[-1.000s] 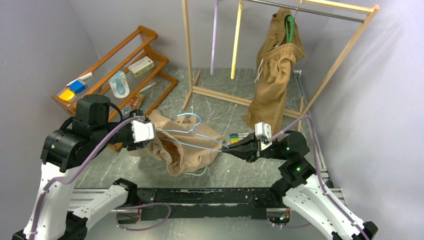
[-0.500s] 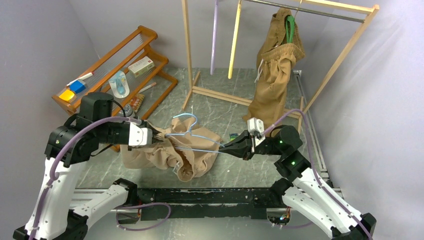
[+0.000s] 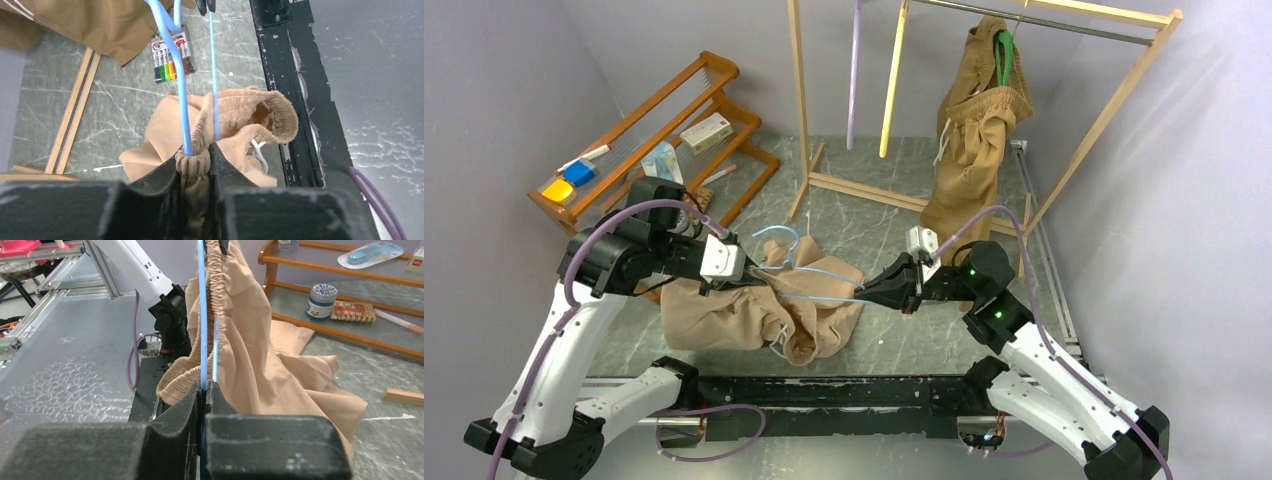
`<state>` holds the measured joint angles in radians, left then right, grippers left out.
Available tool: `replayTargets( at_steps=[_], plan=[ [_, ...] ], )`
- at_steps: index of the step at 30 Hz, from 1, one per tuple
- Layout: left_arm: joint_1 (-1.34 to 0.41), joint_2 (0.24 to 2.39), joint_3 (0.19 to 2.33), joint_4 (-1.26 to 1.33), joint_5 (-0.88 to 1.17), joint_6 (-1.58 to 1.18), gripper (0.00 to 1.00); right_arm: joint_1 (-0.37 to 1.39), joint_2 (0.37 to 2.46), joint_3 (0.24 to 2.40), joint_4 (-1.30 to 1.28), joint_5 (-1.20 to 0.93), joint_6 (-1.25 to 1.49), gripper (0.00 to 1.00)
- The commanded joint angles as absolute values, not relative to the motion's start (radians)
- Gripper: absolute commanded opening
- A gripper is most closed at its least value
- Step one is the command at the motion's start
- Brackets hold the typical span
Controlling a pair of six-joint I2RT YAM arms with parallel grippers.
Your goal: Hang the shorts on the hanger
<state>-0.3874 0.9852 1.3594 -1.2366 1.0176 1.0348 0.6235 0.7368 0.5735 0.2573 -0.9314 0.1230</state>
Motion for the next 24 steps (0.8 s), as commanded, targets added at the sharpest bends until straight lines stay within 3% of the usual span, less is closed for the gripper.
replayTargets(
  at_steps=[1, 3, 9, 14, 19, 24],
  plan=[
    [-0.382, 0.951, 1.344, -1.159, 1.053, 1.042, 0.08, 0.623, 0.727, 0.616, 0.331, -0.918, 0.097, 0.00],
    [-0.381, 0.918, 1.326, -1.075, 1.020, 0.972, 0.07, 0.623, 0.737, 0.620, 0.328, -0.894, 0.112, 0.02],
    [-0.381, 0.811, 1.197, -0.804, 0.841, 0.760, 0.07, 0.622, 0.750, 0.681, 0.193, -0.619, 0.290, 0.37],
    [-0.382, 0.746, 1.101, -0.692, 0.675, 0.656, 0.07, 0.623, 0.758, 0.774, -0.023, -0.484, 0.389, 0.51],
    [-0.382, 0.715, 1.066, -0.627, 0.589, 0.574, 0.07, 0.624, 0.739, 0.840, -0.142, -0.337, 0.551, 0.59],
    [-0.381, 0.669, 0.998, -0.474, 0.478, 0.375, 0.07, 0.623, 0.709, 0.868, -0.231, -0.187, 0.656, 0.54]
  ],
)
